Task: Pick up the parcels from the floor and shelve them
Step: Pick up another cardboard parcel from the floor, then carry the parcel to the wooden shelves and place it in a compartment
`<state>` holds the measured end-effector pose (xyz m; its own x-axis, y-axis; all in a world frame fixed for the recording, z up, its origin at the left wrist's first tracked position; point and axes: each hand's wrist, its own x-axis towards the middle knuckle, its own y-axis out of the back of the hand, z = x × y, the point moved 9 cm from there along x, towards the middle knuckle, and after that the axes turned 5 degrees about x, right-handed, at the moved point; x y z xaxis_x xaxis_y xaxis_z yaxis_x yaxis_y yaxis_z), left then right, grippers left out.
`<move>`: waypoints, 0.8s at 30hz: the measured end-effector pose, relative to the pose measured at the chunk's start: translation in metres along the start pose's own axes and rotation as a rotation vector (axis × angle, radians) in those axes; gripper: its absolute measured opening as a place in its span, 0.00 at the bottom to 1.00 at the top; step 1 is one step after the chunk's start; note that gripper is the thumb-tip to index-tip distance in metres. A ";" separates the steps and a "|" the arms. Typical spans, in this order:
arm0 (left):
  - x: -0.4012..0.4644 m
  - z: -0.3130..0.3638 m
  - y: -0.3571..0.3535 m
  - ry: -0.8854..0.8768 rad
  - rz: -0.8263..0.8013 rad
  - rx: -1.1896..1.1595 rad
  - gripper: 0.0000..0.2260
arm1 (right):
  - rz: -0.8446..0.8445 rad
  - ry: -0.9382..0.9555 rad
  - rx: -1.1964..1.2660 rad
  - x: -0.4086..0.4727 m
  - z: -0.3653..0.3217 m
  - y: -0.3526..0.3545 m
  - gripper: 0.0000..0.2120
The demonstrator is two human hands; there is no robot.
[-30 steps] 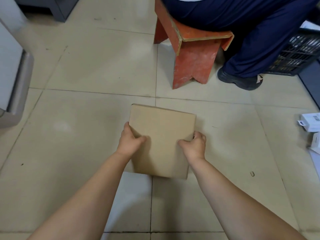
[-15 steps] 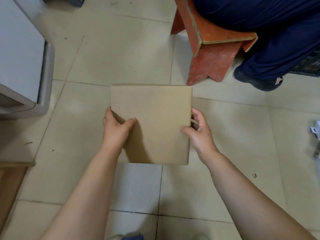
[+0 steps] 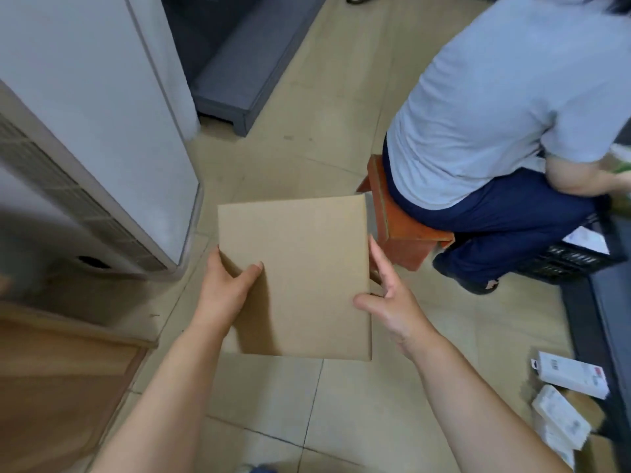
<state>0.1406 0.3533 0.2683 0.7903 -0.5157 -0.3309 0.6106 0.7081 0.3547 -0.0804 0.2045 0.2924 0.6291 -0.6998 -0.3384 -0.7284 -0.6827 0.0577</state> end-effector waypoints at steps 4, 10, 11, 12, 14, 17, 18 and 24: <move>-0.028 0.096 0.071 -0.069 0.037 -0.060 0.25 | -0.005 -0.005 -0.021 -0.019 -0.104 -0.022 0.45; -0.064 0.196 0.162 -0.136 0.046 0.010 0.38 | -0.029 0.005 -0.015 -0.057 -0.224 -0.065 0.43; -0.069 0.208 0.174 -0.156 0.056 0.082 0.42 | -0.018 0.024 -0.013 -0.064 -0.242 -0.073 0.42; -0.077 0.218 0.183 -0.171 0.058 0.173 0.44 | -0.006 0.044 -0.019 -0.073 -0.258 -0.081 0.41; -0.099 0.240 0.192 -0.239 0.055 0.330 0.42 | 0.034 0.075 -0.072 -0.086 -0.285 -0.101 0.44; -0.140 0.273 0.193 -0.424 0.006 0.317 0.30 | 0.116 0.146 -0.198 -0.105 -0.314 -0.131 0.51; -0.155 0.283 0.193 -0.471 -0.011 0.269 0.27 | 0.144 0.171 -0.231 -0.111 -0.322 -0.139 0.52; -0.196 0.303 0.213 -0.479 0.001 0.074 0.24 | 0.248 0.297 -0.365 -0.145 -0.360 -0.167 0.51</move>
<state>0.1312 0.4588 0.6734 0.7153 -0.6912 0.1032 0.5978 0.6816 0.4221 0.0482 0.3444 0.6700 0.5384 -0.8427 0.0047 -0.7564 -0.4807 0.4436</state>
